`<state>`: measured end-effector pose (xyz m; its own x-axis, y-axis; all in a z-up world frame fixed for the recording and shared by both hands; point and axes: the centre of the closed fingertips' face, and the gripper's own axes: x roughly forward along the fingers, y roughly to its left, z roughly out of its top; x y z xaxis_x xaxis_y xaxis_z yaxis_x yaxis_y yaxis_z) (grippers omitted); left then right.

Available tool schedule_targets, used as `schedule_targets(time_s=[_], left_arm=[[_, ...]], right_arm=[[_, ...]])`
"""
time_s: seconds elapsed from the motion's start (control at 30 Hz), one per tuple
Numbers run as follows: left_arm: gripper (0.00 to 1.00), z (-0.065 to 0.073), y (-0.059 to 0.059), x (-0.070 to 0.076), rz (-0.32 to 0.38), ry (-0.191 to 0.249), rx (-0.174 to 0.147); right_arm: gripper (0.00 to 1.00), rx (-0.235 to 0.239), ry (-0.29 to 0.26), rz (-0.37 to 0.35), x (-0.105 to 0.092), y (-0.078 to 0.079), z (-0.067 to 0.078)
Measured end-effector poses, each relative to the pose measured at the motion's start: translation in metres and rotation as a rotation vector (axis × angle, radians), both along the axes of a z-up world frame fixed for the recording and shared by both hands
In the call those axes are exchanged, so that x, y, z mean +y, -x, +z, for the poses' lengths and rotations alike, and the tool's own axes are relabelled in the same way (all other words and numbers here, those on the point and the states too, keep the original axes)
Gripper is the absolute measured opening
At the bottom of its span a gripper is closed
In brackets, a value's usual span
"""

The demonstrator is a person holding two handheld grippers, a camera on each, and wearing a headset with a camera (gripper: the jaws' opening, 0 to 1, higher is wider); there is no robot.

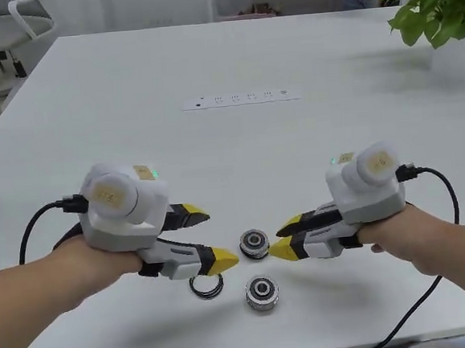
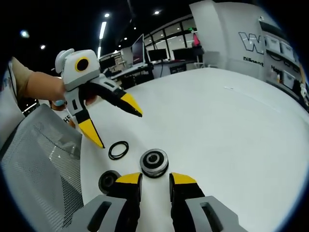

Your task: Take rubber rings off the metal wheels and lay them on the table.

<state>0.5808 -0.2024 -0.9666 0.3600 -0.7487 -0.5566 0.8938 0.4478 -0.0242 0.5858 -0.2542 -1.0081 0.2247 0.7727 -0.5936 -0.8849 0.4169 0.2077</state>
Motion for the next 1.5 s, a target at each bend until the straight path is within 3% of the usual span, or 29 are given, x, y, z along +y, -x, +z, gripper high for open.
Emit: schedule_targets(time_s=[0.67, 1.03, 1.3, 1.33, 1.43, 1.5], left_arm=[[0.36, -0.021, -0.009, -0.026, -0.020, -0.008, 0.047], [0.30, -0.030, -0.011, -0.037, -0.041, -0.031, 0.062], [0.24, -0.035, -0.014, -0.040, -0.050, -0.048, 0.061], [0.23, -0.034, -0.015, -0.040, -0.052, -0.048, 0.046], [0.20, -0.036, -0.014, -0.039, -0.051, -0.058, 0.055], [0.18, -0.035, -0.015, -0.039, -0.050, -0.060, 0.042]], right_arm=[[0.16, -0.042, 0.061, 0.065, 0.007, -0.003, -0.013], [0.13, -0.046, 0.053, 0.066, 0.007, -0.004, -0.014], [0.13, -0.054, 0.050, 0.066, 0.008, -0.004, -0.014], [0.13, -0.054, 0.049, 0.065, 0.008, -0.004, -0.014], [0.12, -0.056, 0.046, 0.064, 0.008, -0.004, -0.014], [0.12, -0.057, 0.044, 0.062, 0.008, -0.004, -0.014]])
